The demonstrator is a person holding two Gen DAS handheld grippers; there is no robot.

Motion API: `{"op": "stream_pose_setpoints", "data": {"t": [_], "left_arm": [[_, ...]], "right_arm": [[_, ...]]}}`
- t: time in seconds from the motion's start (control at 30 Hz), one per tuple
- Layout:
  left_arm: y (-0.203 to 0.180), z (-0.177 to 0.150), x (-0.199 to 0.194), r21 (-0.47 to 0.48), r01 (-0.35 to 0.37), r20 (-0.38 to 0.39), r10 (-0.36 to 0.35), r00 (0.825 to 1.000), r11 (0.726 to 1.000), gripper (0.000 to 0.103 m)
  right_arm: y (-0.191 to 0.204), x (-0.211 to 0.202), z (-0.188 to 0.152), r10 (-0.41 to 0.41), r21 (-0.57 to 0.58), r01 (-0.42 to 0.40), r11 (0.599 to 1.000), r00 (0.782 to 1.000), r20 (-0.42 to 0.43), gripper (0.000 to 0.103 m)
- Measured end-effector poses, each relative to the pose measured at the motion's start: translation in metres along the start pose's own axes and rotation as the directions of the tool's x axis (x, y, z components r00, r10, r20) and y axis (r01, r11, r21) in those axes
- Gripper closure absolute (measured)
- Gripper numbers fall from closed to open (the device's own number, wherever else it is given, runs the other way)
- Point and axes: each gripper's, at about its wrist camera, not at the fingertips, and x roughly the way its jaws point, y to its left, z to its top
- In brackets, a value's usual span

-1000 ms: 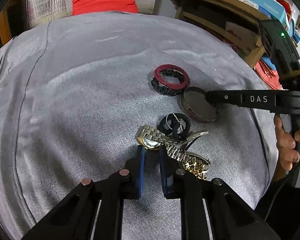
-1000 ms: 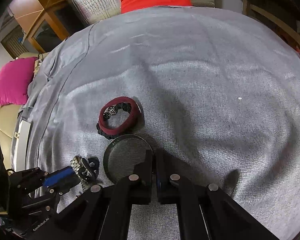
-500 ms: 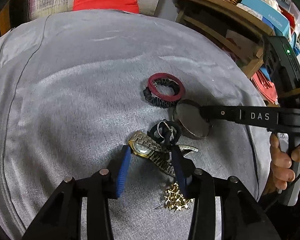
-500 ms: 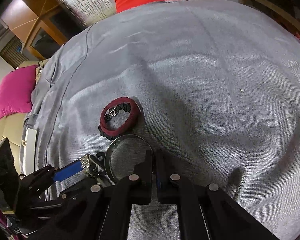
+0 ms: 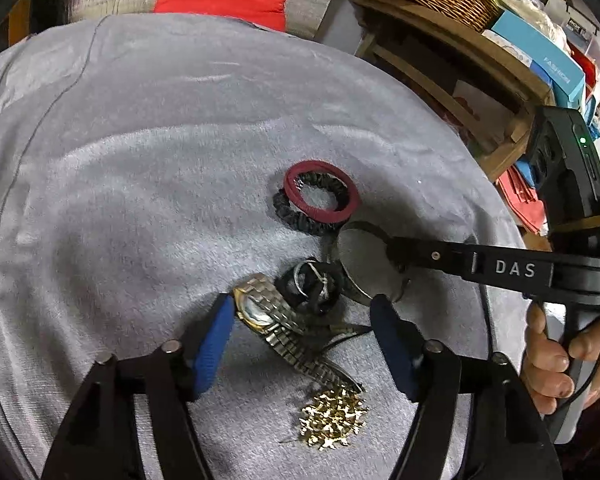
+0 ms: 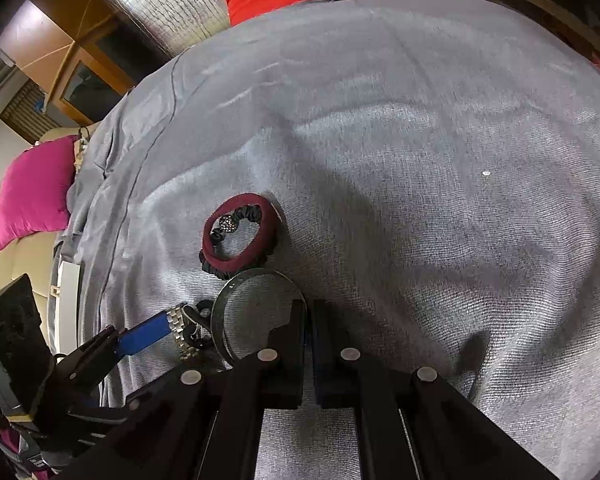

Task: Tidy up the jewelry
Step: 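Close the left gripper on the metal-band watch while the right holds the bangle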

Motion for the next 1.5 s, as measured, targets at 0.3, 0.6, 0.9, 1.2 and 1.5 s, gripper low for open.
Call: {"op": "stream_pose_setpoints", "data": {"t": [0.3,0.6,0.9,1.2,1.5], "left_arm": [[0.004,-0.005,-0.003,0.043,-0.07,0.018,0.069,0.997,0.997,0.079],[0.024,-0.007,-0.023,0.059,-0.14,0.019,0.139,0.99,0.988,0.093],[0.022,-0.005,-0.027,0.039,-0.035,-0.003,0.035,0.999,0.999,0.091],[0.0,-0.008,-0.043,0.037,0.13,0.005,-0.13,0.992,0.991,0.054],[-0.011,-0.013,-0.008,0.04,-0.018,-0.056,0.02,0.998,0.999,0.08]], "right_arm": [[0.001,-0.004,0.002,-0.022,-0.003,0.022,1.0,0.999,0.027,0.099],[0.011,0.001,0.001,-0.005,-0.027,0.005,1.0,1.0,0.011,0.099],[0.017,0.009,0.001,0.003,-0.019,-0.004,1.0,1.0,-0.011,0.096],[0.015,0.011,0.003,0.021,-0.016,-0.022,1.0,0.999,-0.026,0.094],[0.015,0.012,0.002,0.023,-0.01,-0.023,1.0,1.0,-0.015,0.094]]}}
